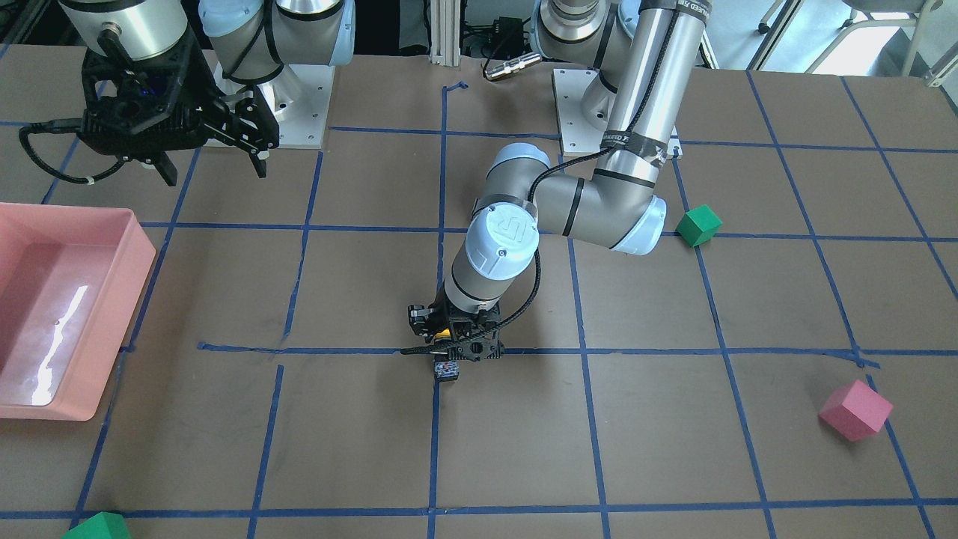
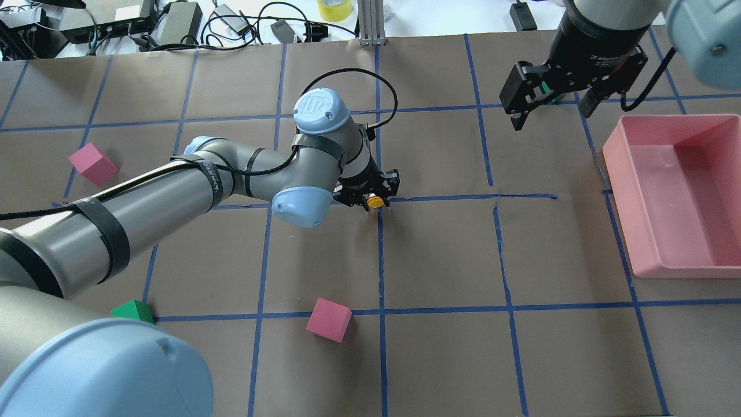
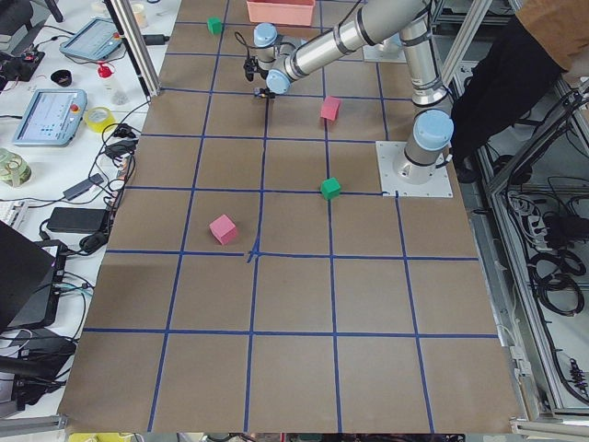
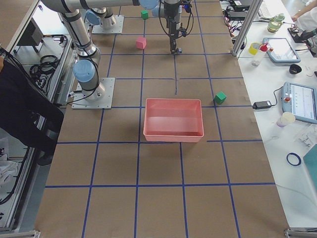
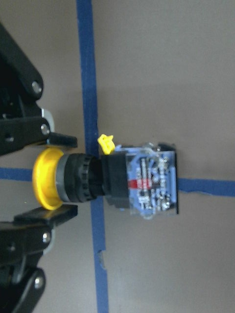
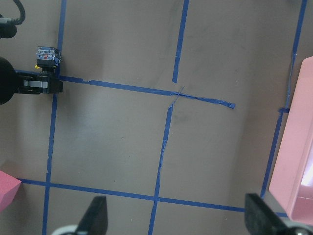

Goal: Align button upright
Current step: 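Lift and rotate the button with the left gripper, yellow cap upward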

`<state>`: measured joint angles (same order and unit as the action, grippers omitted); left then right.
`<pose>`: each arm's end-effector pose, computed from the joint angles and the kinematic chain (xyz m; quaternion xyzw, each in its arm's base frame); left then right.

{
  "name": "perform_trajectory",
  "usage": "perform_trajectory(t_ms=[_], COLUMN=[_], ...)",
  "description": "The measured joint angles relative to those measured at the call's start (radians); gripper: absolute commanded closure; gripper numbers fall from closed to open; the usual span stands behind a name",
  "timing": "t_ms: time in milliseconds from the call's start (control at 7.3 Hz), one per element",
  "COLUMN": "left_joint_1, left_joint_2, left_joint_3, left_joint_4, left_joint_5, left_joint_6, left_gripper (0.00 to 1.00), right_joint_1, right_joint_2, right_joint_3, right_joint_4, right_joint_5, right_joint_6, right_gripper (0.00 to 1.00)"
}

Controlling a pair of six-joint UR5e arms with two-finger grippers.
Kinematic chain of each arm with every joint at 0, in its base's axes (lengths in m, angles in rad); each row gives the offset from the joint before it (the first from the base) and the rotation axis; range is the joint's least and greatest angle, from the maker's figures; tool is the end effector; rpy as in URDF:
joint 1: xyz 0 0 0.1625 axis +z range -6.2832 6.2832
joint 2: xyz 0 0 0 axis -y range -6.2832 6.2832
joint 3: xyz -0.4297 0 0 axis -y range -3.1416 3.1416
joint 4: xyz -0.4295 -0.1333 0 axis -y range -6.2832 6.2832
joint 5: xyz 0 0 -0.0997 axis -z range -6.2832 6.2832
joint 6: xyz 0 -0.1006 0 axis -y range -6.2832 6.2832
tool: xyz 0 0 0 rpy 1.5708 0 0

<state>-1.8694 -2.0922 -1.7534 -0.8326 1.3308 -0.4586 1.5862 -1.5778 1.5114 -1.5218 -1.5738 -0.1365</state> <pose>-0.3398 -0.5696 0.1628 0.0773 -0.9897 -0.0285 0.1175 0.1411 -0.5249 0.5218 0.0759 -0.9971 0.0086 0.0020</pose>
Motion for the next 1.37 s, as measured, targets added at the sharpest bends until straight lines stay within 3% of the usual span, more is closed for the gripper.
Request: perform_trajectory(t_ms=[274,548,959,1370], left_joint_1=[0.044,0.122,0.233,0.291], left_joint_2=[0.025,0.044,0.027,-0.017], left_joint_3=[0.051,0.082,0.036,-0.068], left_joint_4=[-0.182,-0.330,-0.362,-0.362], left_joint_5=[-0.103,-0.310,-0.729,-1.015], left_joint_6=[-0.109,-0.246,-0.470,-0.395], left_gripper=[1.00,1.00,1.00,1.00], right_joint_1=[0.000,0.000,0.000,0.000], right_joint_2=[-0.001,0.000,0.001,0.001], right_joint_3=[0.000,0.001,0.001,0.001], right_joint_4=[0.000,0.000,0.000,0.000], right_joint_5=[0.000,0.000,0.000,0.000], right_joint_6=[0.000,0.000,-0.001,-0.001], right_gripper=[0.00,0.00,0.00,0.00])
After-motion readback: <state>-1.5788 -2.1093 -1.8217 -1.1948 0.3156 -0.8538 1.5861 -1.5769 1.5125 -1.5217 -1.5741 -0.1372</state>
